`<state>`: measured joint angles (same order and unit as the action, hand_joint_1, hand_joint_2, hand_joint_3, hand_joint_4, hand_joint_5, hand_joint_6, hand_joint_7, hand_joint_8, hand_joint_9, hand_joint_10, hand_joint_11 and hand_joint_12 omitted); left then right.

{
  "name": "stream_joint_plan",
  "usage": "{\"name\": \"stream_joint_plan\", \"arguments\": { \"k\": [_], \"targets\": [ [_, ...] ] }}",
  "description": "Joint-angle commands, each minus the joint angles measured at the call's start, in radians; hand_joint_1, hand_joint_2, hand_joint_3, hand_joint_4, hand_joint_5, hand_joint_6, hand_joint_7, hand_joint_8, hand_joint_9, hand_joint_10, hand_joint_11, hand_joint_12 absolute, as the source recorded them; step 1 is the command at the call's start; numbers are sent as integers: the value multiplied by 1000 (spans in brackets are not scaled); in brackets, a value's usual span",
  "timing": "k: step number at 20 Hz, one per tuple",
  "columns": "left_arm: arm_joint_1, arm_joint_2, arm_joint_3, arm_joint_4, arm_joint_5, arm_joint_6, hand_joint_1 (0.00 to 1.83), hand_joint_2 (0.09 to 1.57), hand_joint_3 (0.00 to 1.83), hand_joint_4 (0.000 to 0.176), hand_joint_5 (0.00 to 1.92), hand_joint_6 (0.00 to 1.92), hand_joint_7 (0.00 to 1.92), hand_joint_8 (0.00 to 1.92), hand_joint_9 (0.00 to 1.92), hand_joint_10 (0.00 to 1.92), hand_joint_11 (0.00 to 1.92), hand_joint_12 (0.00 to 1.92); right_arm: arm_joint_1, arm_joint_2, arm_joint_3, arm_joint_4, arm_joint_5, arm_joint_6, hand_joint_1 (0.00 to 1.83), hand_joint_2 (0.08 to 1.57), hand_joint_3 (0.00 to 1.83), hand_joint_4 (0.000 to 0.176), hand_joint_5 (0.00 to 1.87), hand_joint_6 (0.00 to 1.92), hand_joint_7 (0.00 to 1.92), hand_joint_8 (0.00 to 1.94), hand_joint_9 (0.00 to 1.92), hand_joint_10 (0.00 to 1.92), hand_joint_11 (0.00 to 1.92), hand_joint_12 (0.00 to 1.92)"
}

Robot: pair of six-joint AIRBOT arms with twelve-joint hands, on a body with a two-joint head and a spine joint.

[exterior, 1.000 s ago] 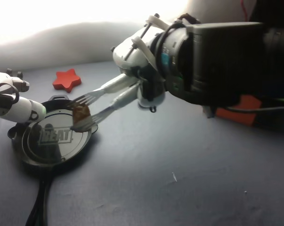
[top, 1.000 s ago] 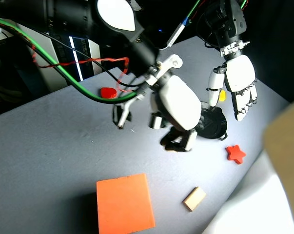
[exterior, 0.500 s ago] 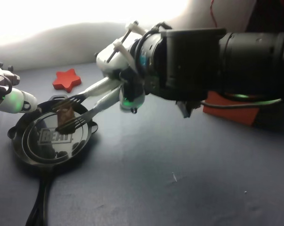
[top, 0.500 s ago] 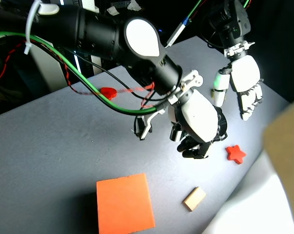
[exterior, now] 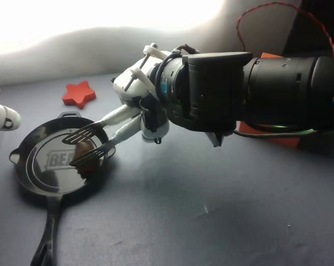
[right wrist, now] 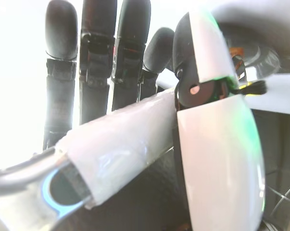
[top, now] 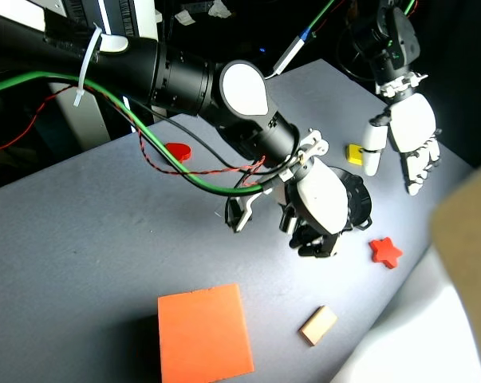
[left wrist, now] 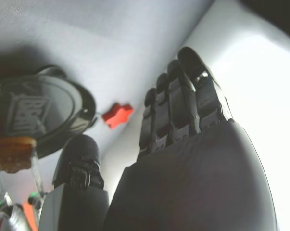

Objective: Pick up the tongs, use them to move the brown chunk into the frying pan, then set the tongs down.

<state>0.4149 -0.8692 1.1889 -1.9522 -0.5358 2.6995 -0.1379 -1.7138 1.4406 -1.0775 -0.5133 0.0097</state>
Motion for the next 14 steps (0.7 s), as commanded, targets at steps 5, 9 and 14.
{"name": "stream_joint_plan", "arguments": {
  "k": [5,9,14],
  "targets": [
    [-6,4,27,40,-6,3,64,1344,0,1,112,10,183,7,231,12,0,906,13,3,-1,-46,31,-2,1127,1178,0,0,861,1152,1144,0,1124,0,546,1279],
    [-11,4,21,40,-8,6,63,1342,0,7,104,5,190,7,232,12,0,898,40,39,-33,-46,31,1,1051,1136,0,0,731,383,1018,0,993,0,392,1286],
    [-15,4,13,40,-10,10,34,1343,0,1,123,8,199,2,250,15,0,929,95,155,-188,-47,37,-42,933,1069,0,0,665,54,821,0,768,0,126,1332]
  ]
}}
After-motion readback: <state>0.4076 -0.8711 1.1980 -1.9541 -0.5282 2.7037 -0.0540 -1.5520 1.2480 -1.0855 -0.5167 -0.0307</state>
